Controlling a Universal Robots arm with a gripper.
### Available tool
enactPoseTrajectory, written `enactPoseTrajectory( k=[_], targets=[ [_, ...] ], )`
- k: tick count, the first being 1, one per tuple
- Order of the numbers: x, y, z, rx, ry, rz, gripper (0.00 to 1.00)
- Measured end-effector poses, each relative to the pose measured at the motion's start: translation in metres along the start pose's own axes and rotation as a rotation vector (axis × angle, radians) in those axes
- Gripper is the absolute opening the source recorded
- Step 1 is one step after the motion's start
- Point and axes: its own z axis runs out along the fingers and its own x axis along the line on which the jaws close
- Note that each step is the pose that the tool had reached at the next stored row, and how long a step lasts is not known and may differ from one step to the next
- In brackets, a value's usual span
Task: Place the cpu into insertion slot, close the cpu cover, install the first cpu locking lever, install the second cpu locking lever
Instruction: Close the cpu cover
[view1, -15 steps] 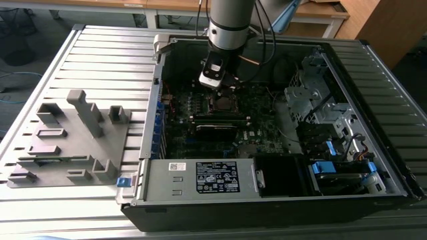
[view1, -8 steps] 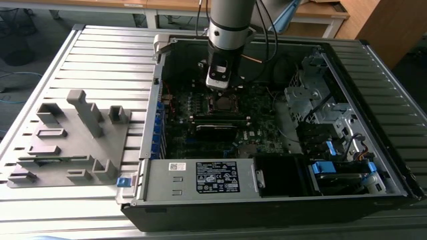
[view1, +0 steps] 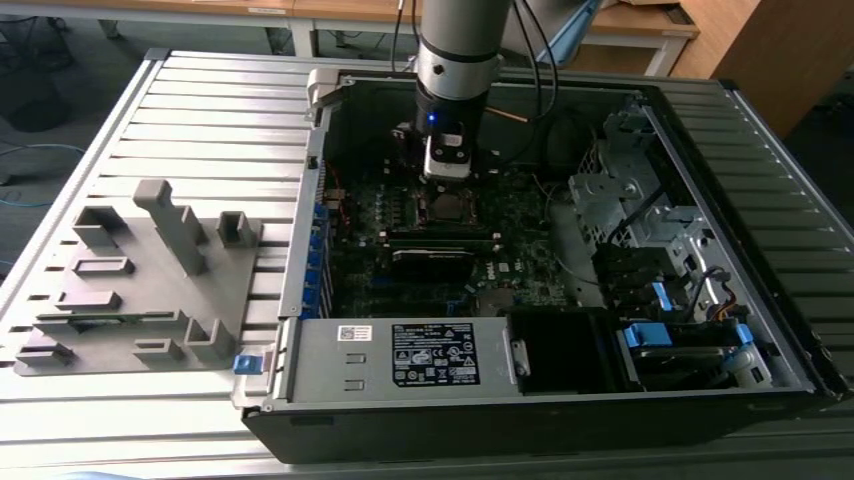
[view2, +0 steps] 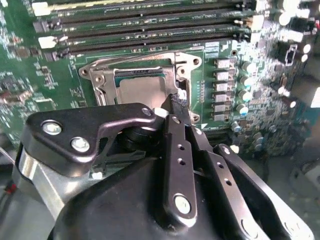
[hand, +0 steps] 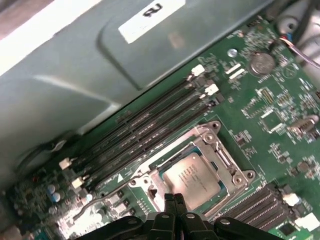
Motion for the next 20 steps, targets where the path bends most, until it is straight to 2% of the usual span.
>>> enactPoseTrajectory(
  k=[14,20],
  targets=[
    [-0.0001,-0.0001,0.0025,0.0090,0.0046,-0.254,0.11],
    [-0.0001,-0.0001,0.0030,0.0117,0.0066,-0.350,0.11]
  ],
)
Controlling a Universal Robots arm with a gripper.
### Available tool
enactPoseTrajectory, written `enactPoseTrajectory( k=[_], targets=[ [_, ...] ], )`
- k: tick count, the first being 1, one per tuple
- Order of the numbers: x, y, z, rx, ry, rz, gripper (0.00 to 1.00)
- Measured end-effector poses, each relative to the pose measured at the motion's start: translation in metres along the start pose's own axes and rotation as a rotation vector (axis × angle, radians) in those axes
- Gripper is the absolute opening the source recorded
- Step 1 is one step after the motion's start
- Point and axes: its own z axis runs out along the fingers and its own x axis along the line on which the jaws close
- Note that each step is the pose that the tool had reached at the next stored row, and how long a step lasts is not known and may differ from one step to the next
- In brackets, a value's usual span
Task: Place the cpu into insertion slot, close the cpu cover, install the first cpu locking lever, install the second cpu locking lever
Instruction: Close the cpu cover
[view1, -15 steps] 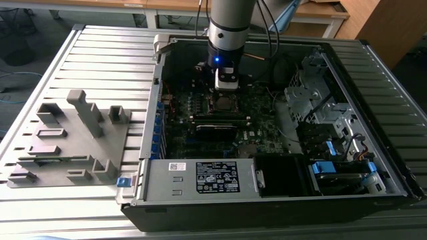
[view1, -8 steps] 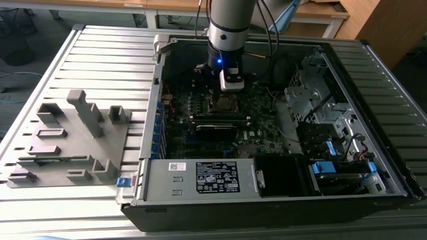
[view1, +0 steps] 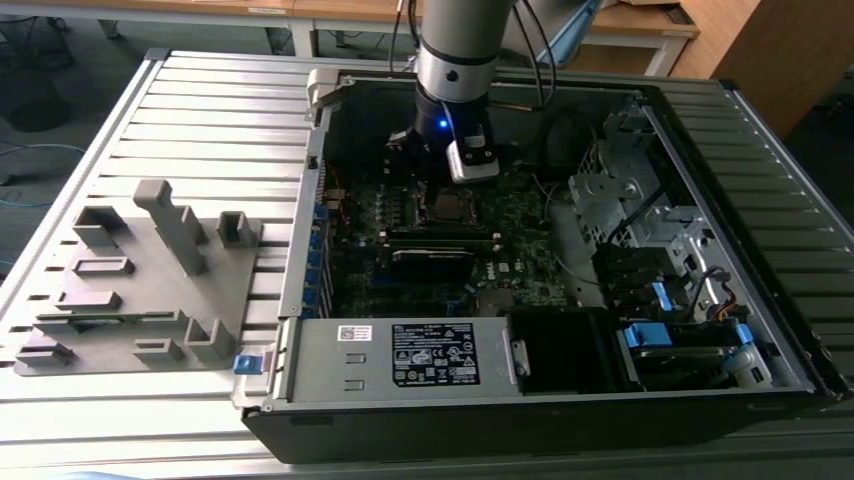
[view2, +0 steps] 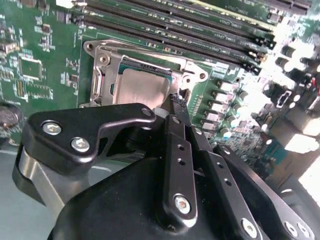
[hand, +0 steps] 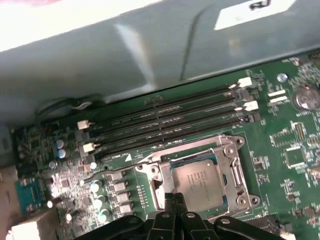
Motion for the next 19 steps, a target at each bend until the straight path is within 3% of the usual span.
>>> enactPoseTrajectory(
  k=[15,19],
  targets=[
    [0.0000,0.0000,0.0004,-0.0017,0.0058,-0.207,0.11],
    [0.0000,0.0000,0.0003,-0.0015,0.0060,-0.217,0.11]
  ],
)
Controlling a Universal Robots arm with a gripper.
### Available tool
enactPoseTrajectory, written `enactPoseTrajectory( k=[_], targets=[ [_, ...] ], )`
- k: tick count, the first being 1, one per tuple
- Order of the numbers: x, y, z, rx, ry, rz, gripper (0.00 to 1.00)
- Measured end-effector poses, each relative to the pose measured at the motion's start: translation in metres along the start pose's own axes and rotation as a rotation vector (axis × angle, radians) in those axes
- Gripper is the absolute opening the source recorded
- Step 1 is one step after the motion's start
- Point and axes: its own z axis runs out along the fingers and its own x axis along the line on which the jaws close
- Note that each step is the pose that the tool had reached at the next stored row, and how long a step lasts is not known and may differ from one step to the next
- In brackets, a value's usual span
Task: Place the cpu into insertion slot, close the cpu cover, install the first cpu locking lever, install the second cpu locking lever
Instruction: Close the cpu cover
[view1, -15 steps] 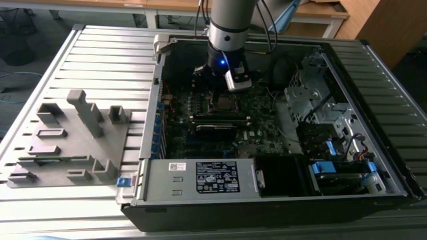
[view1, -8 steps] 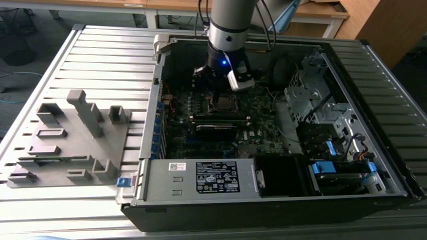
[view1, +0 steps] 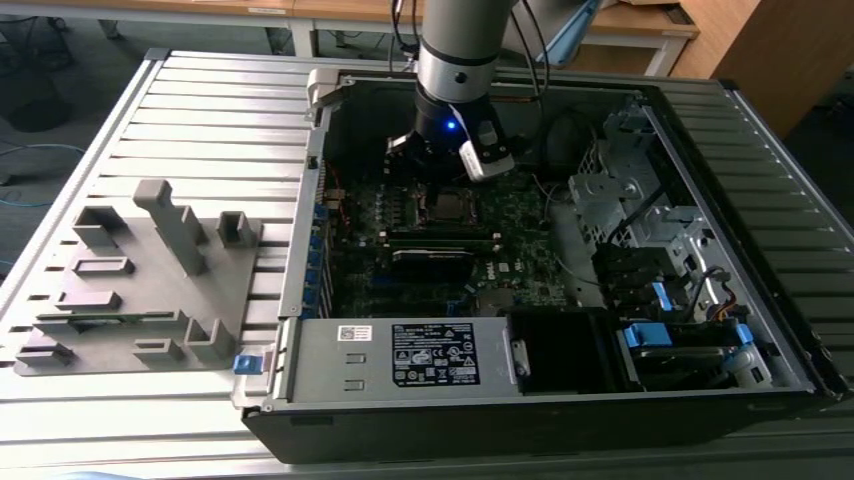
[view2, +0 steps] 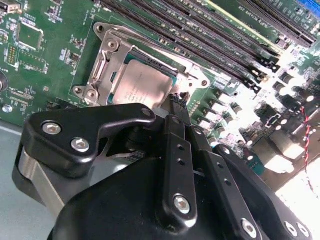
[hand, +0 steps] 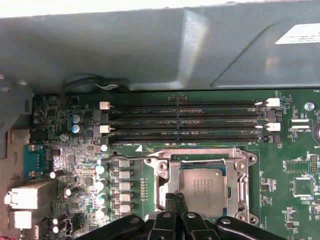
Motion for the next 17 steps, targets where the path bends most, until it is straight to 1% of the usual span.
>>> enactPoseTrajectory(
  k=[1,2,3,4,5,6,7,10,17],
  targets=[
    [0.0000,0.0000,0.0000,0.0000,-0.0003,0.000,0.11],
    [0.0000,0.0000,0.0001,-0.0003,-0.0027,0.000,0.11],
    [0.0002,0.0000,0.0001,-0.0004,-0.0082,0.000,0.11],
    [0.0007,0.0000,0.0001,-0.0006,-0.0175,-0.001,0.11],
    [0.0011,0.0000,0.0002,-0.0008,-0.0256,-0.001,0.11],
    [0.0013,0.0000,0.0002,-0.0012,-0.0312,-0.001,0.11],
    [0.0014,0.0000,0.0003,-0.0014,-0.0334,-0.001,0.11],
    [0.0017,0.0000,0.0002,-0.0012,-0.0339,-0.001,0.11],
    [0.0082,0.0009,0.0018,-0.0014,-0.0363,-0.001,0.11]
  ],
)
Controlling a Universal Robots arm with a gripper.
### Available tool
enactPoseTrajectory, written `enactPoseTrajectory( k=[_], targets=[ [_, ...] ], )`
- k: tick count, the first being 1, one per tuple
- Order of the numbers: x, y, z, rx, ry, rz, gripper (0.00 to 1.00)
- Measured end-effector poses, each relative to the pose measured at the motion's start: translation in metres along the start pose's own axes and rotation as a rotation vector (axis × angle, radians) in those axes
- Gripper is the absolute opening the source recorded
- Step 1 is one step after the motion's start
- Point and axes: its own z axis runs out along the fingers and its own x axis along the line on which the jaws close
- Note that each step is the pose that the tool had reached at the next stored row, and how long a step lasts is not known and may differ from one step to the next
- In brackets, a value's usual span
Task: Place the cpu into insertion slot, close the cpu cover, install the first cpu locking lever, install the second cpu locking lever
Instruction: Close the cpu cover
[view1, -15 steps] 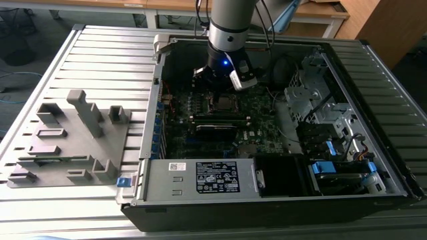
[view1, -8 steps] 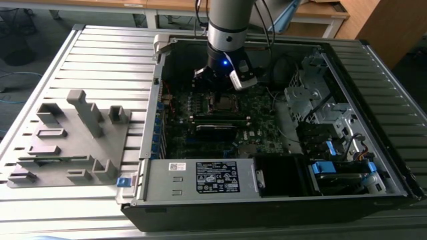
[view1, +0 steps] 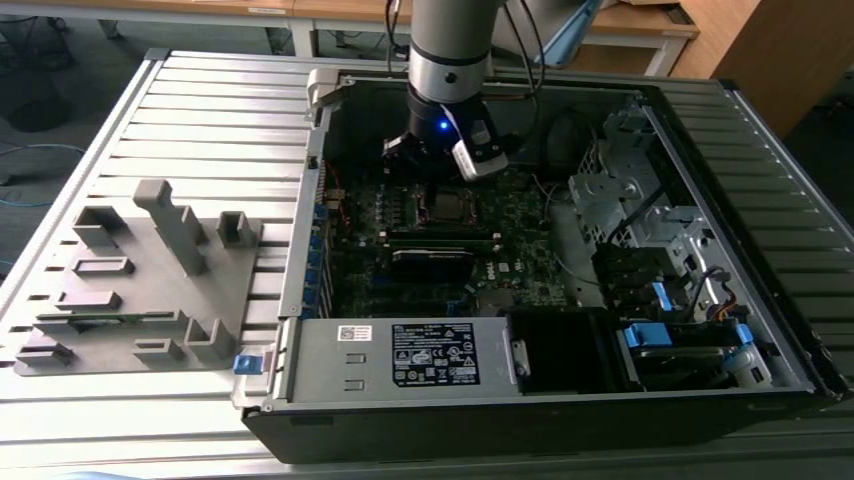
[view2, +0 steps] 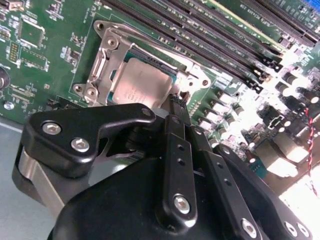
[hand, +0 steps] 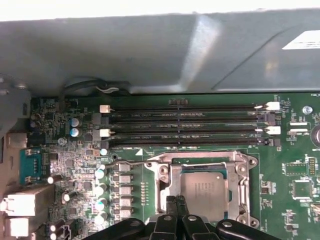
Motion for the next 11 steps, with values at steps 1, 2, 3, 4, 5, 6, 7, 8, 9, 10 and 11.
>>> enactPoseTrajectory(
  k=[1,2,3,4,5,6,7,8,9,10,11],
  targets=[
    [0.0004,0.0000,0.0008,0.0003,-0.0003,0.000,0.11],
    [0.0007,0.0000,0.0018,0.0003,-0.0007,0.000,0.11],
    [0.0010,-0.0001,0.0025,0.0002,-0.0010,0.000,0.11],
    [0.0010,-0.0001,0.0030,0.0003,-0.0012,0.000,0.11],
    [0.0011,-0.0001,0.0030,0.0004,-0.0012,0.000,0.11],
    [0.0011,-0.0001,0.0031,0.0005,-0.0012,0.000,0.11],
    [0.0012,-0.0001,0.0031,0.0006,-0.0011,0.000,0.11],
    [0.0012,-0.0001,0.0032,0.0004,-0.0012,0.000,0.11],
    [0.0012,-0.0001,0.0032,0.0003,-0.0013,0.000,0.11],
    [0.0012,-0.0001,0.0032,0.0004,-0.0012,0.000,0.11],
    [0.0014,-0.0001,0.0032,0.0003,-0.0013,0.000,0.11]
  ],
)
